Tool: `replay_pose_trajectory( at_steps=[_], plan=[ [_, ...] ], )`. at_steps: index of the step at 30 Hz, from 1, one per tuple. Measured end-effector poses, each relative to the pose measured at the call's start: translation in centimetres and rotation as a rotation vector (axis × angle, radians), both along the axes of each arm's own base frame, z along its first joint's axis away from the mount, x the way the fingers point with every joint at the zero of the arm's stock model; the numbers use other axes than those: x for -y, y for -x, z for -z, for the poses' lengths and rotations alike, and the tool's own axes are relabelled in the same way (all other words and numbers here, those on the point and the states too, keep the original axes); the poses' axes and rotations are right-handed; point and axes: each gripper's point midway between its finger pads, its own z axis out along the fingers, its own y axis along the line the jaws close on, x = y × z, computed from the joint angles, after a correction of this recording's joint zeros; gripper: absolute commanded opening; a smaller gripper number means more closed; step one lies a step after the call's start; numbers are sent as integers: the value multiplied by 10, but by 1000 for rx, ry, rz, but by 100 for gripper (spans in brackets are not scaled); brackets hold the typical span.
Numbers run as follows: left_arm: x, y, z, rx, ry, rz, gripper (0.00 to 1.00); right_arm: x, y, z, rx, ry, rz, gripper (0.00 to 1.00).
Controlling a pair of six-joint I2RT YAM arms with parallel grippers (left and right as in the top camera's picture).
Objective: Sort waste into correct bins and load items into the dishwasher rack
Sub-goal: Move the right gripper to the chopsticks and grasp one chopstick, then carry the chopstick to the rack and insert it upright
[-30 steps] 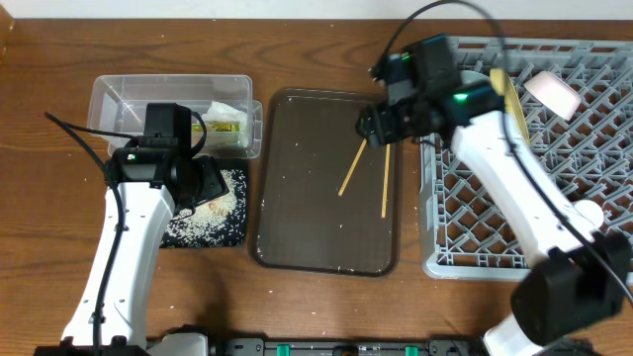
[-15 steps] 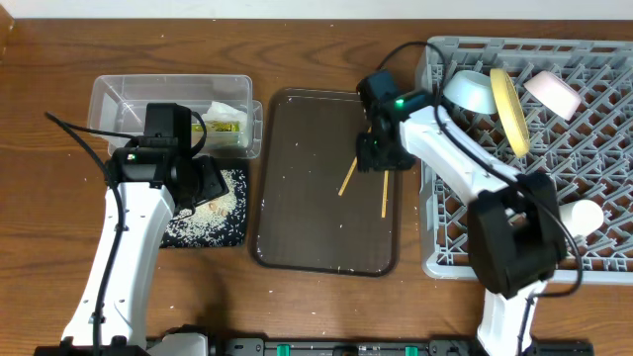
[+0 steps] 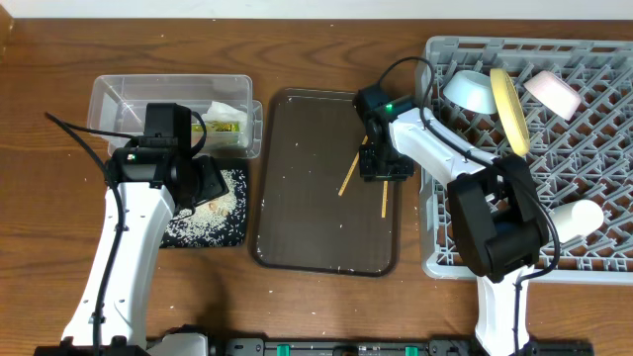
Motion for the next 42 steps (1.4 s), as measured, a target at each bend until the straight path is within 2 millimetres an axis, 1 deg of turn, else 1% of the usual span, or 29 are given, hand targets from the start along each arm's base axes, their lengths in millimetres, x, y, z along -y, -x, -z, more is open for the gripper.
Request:
replay_pose_trajectory(
  at_steps=[2, 3, 7, 10, 18, 22, 24, 26, 29, 32, 34, 36, 38, 42],
  plan=[
    [0, 0, 0, 0, 0, 0, 68, 1, 0, 0, 0, 5, 1, 19],
    [0, 0, 0, 0, 0, 0, 69, 2, 0, 0, -1, 9, 8, 16],
    [0, 0, 0, 0, 0, 0, 68, 3, 1, 0, -2, 14, 5, 9],
    [0, 0, 0, 0, 0, 0, 68, 3, 1, 0, -3, 14, 4, 1],
    [0, 0, 0, 0, 0, 0, 68, 0, 2, 0, -11, -4, 7, 1],
    [0, 0, 0, 0, 0, 0, 69, -3, 6, -4, -28, -31, 8, 1],
    [0, 0, 0, 0, 0, 0, 68, -4, 7, -11, -21, -47, 1, 1],
    [0, 0, 0, 0, 0, 0, 68, -5, 5, -25, 9, -67, -13, 1],
    [0, 0, 0, 0, 0, 0, 68, -2, -3, -61, 94, -105, -33, 1],
    [0, 0, 0, 0, 0, 0, 69, 14, -8, -103, 188, -114, -25, 1],
    [0, 0, 0, 0, 0, 0, 68, 31, -9, -123, 230, -99, -3, 1],
    [0, 0, 0, 0, 0, 0, 68, 51, -9, -135, 251, -67, 24, 1],
    [0, 0, 0, 0, 0, 0, 69, 69, -7, -137, 241, -35, 44, 1],
    [0, 0, 0, 0, 0, 0, 69, 103, -1, -134, 190, 17, 85, 1]
  ],
)
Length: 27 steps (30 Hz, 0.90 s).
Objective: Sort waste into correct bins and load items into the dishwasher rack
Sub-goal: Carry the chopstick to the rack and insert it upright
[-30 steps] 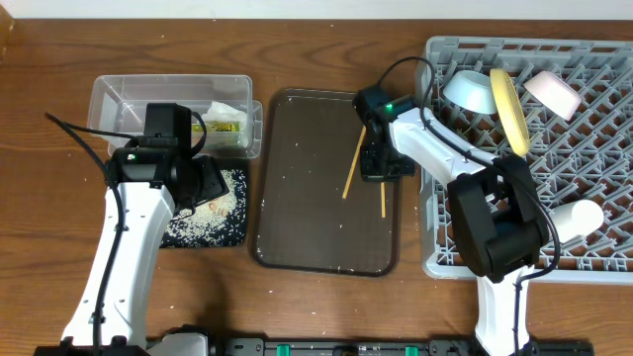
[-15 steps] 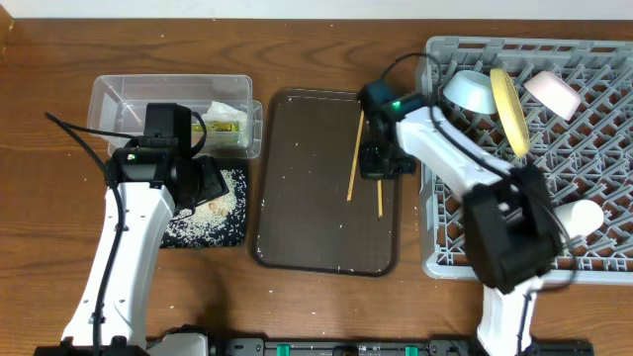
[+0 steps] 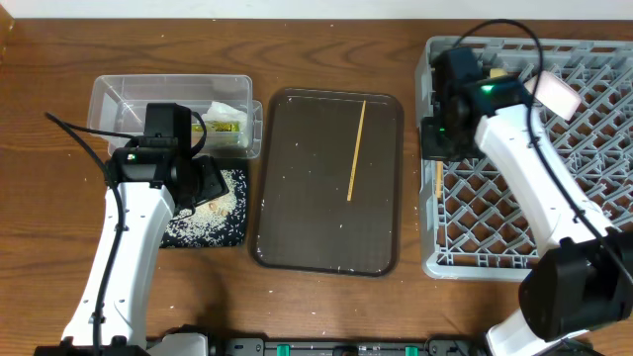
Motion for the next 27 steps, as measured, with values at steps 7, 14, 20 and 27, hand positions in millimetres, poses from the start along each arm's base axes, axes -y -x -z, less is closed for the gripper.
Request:
replay_pose_trajectory(
  at_steps=[7, 14, 20, 27],
  plan=[
    [0, 0, 0, 0, 0, 0, 69, 30, 1, 2, -20, 32, 29, 1],
    [0, 0, 0, 0, 0, 0, 68, 31, 14, 33, -71, 36, 18, 1],
    [0, 0, 0, 0, 0, 0, 69, 26, 26, 57, -104, 28, 1, 3],
    [0, 0, 0, 0, 0, 0, 68, 22, 26, 59, -102, 19, -20, 24]
  ],
)
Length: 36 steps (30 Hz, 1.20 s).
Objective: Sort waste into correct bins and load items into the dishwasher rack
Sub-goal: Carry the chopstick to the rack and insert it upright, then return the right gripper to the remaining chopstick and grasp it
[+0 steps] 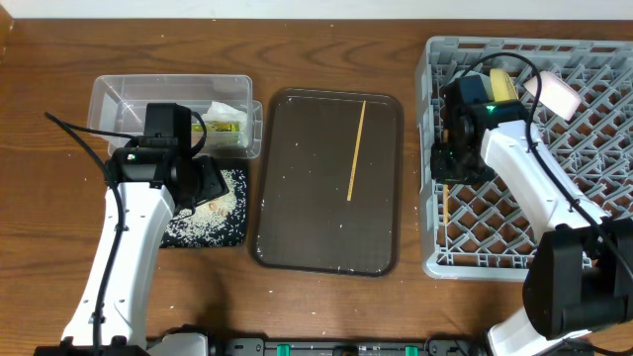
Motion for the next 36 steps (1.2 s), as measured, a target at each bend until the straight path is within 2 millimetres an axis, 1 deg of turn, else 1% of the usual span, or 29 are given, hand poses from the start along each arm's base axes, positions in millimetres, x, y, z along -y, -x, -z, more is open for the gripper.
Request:
replay_pose_trajectory(
  at_steps=[4, 17, 20, 22, 25, 27, 29, 34, 36],
  plan=[
    [0, 0, 0, 0, 0, 0, 69, 0, 0, 0, 0, -1, 0, 24],
    [0, 0, 0, 0, 0, 0, 68, -7, -2, -3, 4, -36, -3, 35],
    [0, 0, 0, 0, 0, 0, 69, -9, -13, -13, 44, -48, -4, 36],
    [0, 0, 0, 0, 0, 0, 68, -14, -28, -26, 111, -70, -6, 39],
    [0, 0, 0, 0, 0, 0, 69, -33, -49, -49, 231, -142, -36, 43],
    [0, 0, 0, 0, 0, 0, 69, -51, -58, -65, 299, -186, -73, 46],
    [0, 0, 0, 0, 0, 0, 69, -70, -63, -75, 348, -223, -114, 48],
    [0, 0, 0, 0, 0, 0, 68, -120, -61, -80, 393, -277, -225, 49],
    [0, 0, 0, 0, 0, 0, 68, -138, -60, -79, 403, -286, -253, 52]
  ],
)
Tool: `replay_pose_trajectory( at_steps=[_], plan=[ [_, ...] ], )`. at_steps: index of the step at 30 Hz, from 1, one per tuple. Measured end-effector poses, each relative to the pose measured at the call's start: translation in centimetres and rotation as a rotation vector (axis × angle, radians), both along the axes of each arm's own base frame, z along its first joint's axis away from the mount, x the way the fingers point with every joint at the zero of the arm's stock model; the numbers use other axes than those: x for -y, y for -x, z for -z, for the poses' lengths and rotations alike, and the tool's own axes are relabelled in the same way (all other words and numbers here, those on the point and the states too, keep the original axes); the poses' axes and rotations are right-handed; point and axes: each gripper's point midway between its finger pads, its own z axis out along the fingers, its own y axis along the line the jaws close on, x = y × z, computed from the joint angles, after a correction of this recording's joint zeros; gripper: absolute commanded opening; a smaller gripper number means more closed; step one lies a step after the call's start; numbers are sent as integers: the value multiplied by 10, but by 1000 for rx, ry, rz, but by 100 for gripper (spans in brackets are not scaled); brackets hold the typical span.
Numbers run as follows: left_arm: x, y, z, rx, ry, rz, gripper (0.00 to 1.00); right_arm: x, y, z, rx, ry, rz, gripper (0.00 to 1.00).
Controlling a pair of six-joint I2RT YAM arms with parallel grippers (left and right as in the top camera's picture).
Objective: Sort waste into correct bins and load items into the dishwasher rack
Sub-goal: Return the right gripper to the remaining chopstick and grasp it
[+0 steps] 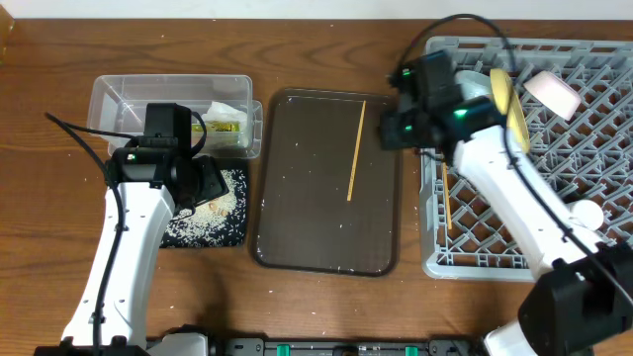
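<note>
A brown tray (316, 213) lies mid-table with one wooden chopstick (355, 150) on it, pointing nearly straight away from me. A second chopstick (446, 198) lies in the left column of the grey dishwasher rack (554, 168). My right gripper (393, 130) hangs over the tray's upper right edge, between the two chopsticks, and looks open with nothing in it. My left gripper (212, 184) sits over the black bin (208, 222) of rice; its fingers are hidden under the wrist.
A clear bin (129, 99) behind the black one holds a wrapper (225, 117). The rack also carries a yellow plate (508, 107), a pink bowl (553, 94) and a white cup (587, 212).
My right gripper has moved from the rack's left column to above the tray's right edge. The chopstick it carried now lies loose in the rack. The left arm has not moved.
At first my right gripper was down on the tray at two chopsticks. Then it was at the rack's left edge with one chopstick, the other lying higher on the tray. It was then lower in the rack; now that chopstick rests there and the gripper is back at the tray.
</note>
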Motion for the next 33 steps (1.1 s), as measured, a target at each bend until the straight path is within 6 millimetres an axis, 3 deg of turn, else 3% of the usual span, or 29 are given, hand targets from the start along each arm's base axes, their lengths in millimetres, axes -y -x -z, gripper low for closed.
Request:
replay_pose_trajectory(
  at_steps=[3, 7, 12, 15, 20, 27, 33],
  plan=[
    [0, 0, 0, 0, 0, 0, 68, -23, 3, 17, -12, 25, -21, 52],
    [0, 0, 0, 0, 0, 0, 68, -42, 8, 58, -73, 77, -21, 51],
    [0, 0, 0, 0, 0, 0, 68, -49, 16, 110, -175, 132, 16, 47],
    [0, 0, 0, 0, 0, 0, 68, -46, 19, 130, -218, 154, 43, 44],
    [0, 0, 0, 0, 0, 0, 68, -39, 22, 149, -256, 190, 85, 30],
    [0, 0, 0, 0, 0, 0, 69, -30, 27, 152, -285, 225, 126, 7],
    [0, 0, 0, 0, 0, 0, 69, -25, 32, 152, -307, 245, 137, 1]
  ],
)
